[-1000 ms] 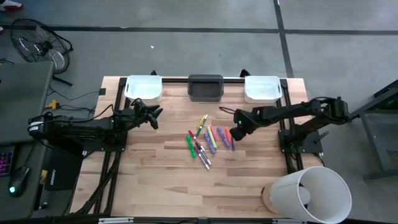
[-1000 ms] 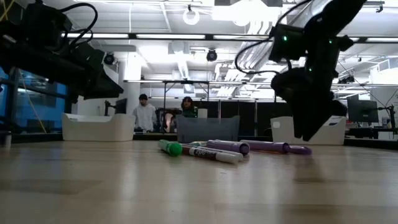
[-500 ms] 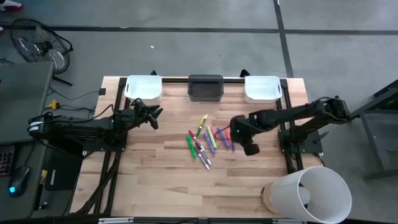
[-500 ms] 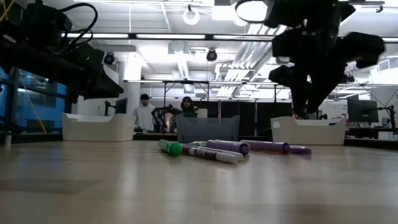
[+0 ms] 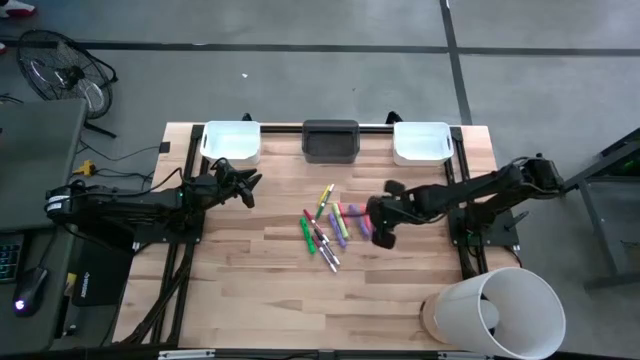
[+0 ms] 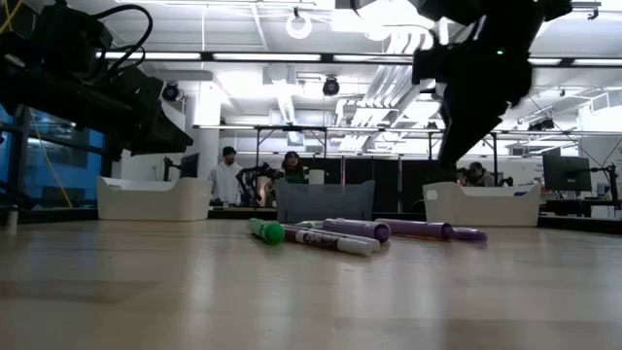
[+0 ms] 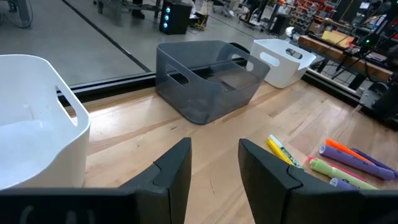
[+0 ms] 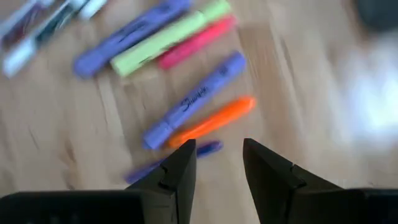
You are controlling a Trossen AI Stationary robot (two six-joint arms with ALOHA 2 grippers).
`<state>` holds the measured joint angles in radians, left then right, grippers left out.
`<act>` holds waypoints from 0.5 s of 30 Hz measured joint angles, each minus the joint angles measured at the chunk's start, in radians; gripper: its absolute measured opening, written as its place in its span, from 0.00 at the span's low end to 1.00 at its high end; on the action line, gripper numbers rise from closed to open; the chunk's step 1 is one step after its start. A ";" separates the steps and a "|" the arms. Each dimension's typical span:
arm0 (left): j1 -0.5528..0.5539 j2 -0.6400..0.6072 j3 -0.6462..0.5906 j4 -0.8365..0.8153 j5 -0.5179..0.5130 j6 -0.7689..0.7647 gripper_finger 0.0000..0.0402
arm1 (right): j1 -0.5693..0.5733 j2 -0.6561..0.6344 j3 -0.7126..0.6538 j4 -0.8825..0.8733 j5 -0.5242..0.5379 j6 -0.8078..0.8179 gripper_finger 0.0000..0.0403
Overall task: Pick & Place Markers
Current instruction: Put the violet pen into the right white bin
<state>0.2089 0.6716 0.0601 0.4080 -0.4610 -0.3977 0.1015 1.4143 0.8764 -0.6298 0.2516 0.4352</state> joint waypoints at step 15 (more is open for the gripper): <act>0.000 0.000 0.000 0.000 0.000 0.000 0.33 | -0.125 0.000 0.000 -0.077 -0.251 0.481 0.31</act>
<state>0.2089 0.6719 0.0597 0.4080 -0.4610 -0.3978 -0.0233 1.4147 0.8761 -0.7065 0.0005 0.9165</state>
